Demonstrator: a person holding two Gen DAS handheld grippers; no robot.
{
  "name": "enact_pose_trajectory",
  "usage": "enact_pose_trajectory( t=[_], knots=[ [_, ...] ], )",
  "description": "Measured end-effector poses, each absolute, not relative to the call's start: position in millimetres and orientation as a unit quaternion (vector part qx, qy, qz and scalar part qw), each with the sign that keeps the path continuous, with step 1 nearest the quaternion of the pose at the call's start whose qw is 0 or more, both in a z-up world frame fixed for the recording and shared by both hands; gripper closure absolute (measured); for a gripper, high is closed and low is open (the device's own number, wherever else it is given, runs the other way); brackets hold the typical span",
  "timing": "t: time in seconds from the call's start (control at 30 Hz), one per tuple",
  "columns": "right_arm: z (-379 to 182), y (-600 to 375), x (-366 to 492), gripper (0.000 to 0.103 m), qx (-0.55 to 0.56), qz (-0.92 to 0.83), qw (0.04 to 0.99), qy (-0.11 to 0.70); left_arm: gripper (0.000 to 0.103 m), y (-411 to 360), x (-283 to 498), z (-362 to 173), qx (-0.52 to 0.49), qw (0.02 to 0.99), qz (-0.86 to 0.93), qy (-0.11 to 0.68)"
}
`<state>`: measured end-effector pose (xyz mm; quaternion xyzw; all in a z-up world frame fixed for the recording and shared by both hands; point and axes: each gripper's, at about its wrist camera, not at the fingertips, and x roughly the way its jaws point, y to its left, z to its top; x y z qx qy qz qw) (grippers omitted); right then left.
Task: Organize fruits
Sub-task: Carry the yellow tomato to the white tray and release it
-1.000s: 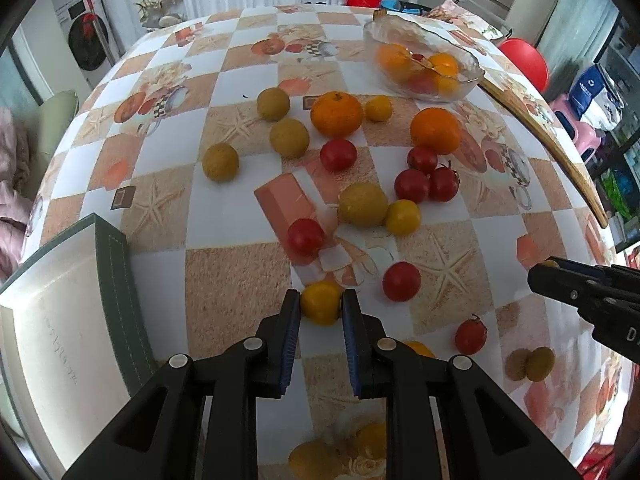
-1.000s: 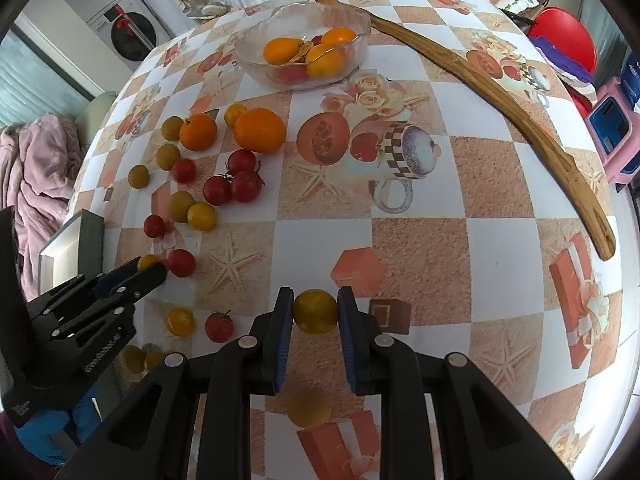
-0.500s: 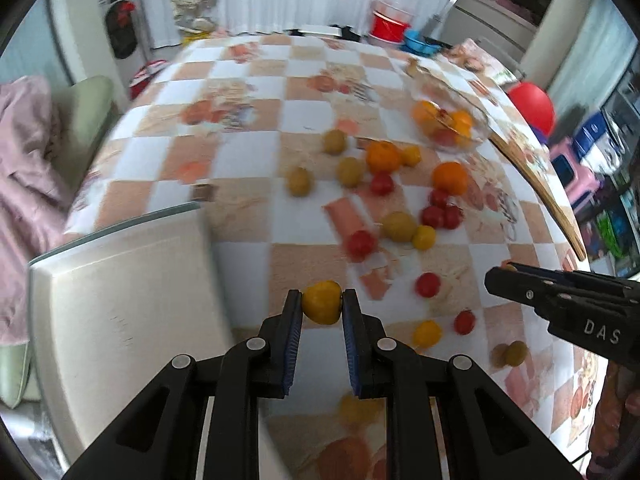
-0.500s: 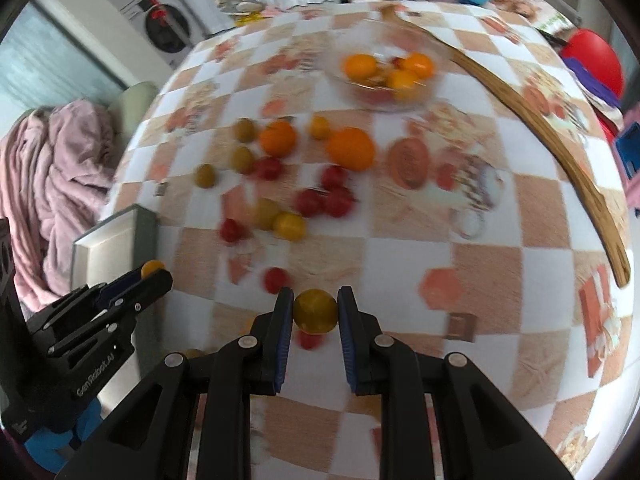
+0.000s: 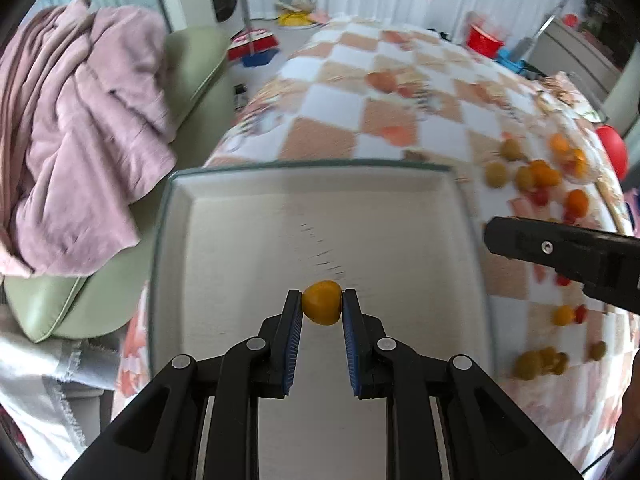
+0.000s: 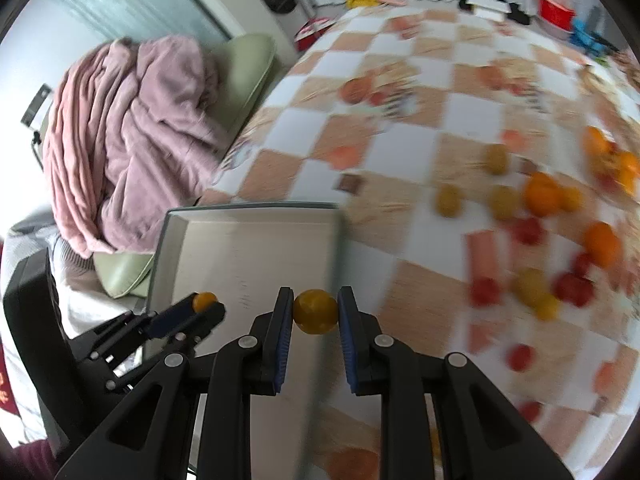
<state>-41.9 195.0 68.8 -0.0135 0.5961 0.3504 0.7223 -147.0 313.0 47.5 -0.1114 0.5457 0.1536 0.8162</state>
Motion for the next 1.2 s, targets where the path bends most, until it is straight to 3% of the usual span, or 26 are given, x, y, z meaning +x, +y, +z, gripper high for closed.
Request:
enact_pose_trajectory(
  t=[0.37, 0.4, 0.47, 0.5, 1.0, 1.1, 1.17, 1.2],
  knots=[
    [33.0, 243.8, -27.3, 0.078, -0.058, 0.337, 0.707, 0.619, 0.079, 342.2, -149.4, 28.7, -0.113, 0.805, 0.179, 0.554],
    [30.8, 245.9, -26.0, 0.078, -0.063, 0.334, 0.709, 0.619, 0.075, 342.9, -149.4, 27.3, -0.112, 0.805, 0.177, 0.555],
    [27.6, 247.5, -22.8, 0.078, -0.065, 0.328, 0.710, 0.620, 0.034, 344.7, -149.5, 26.8, -0.103, 0.806, 0.181, 0.554],
    [27.4, 247.2, -20.8, 0.078, -0.064, 0.324, 0.712, 0.620, 0.029, 346.0, -150.7, 27.6, -0.101, 0.810, 0.185, 0.548],
    [28.5, 222.7, 15.2, 0.077, -0.026, 0.268, 0.741, 0.615, 0.029, 351.6, -99.6, 21.3, -0.032, 0.834, 0.111, 0.539],
    [31.4, 221.1, 17.8, 0.059, -0.006, 0.280, 0.736, 0.616, 0.029, 352.8, -90.5, 22.4, -0.019, 0.837, 0.096, 0.539],
    [38.7, 224.2, 14.8, 0.033, 0.000, 0.295, 0.738, 0.607, 0.029, 351.1, -88.9, 24.0, -0.011, 0.836, 0.091, 0.541],
    [43.8, 226.8, 11.8, 0.028, 0.001, 0.301, 0.741, 0.601, 0.029, 350.5, -88.8, 24.5, -0.009, 0.835, 0.092, 0.543]
  ],
)
